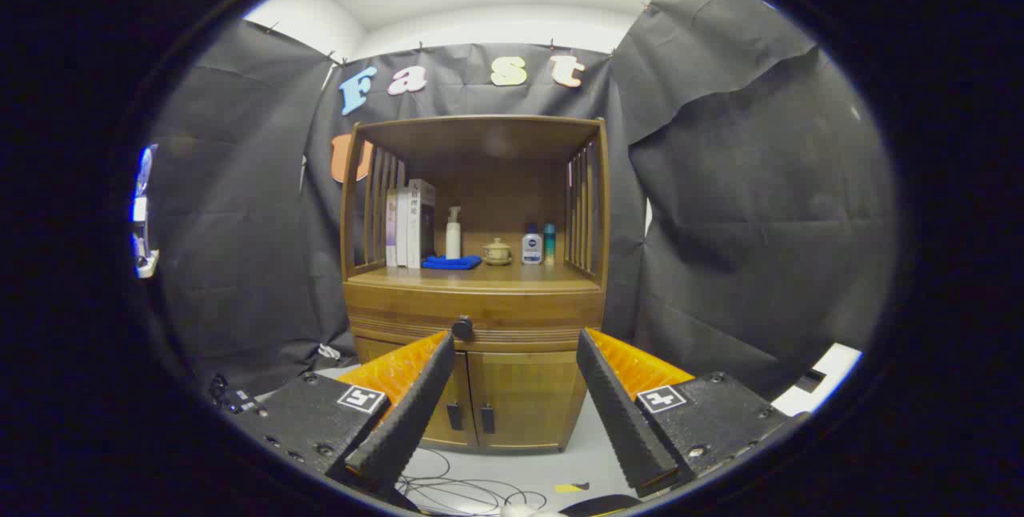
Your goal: Pull open the drawer, take out the items inside it, and place them on the countertop above the cabinet.
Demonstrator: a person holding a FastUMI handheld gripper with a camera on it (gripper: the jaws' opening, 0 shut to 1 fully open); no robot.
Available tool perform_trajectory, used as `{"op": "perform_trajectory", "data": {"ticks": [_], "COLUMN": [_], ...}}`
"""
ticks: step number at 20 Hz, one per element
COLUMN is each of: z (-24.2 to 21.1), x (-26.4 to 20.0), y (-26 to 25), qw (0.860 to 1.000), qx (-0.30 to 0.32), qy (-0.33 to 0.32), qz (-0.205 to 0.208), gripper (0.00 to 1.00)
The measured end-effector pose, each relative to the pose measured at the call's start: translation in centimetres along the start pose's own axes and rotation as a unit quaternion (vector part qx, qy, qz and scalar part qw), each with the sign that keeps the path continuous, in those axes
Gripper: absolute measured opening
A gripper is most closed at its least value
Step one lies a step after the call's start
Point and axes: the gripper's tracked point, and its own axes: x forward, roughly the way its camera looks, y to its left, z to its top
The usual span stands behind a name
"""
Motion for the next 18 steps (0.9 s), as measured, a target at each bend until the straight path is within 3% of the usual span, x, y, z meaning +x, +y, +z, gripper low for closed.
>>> {"op": "perform_trajectory", "data": {"ticks": [15,18], "z": [0.2,0.6], "x": [0.4,2.5], "y": [0.3,0.9], "qw": [1.000,1.000], "qx": [-0.011,-0.014], "qy": [0.012,0.012], "qz": [0.007,0.009], "gripper": [1.00,1.00]}}
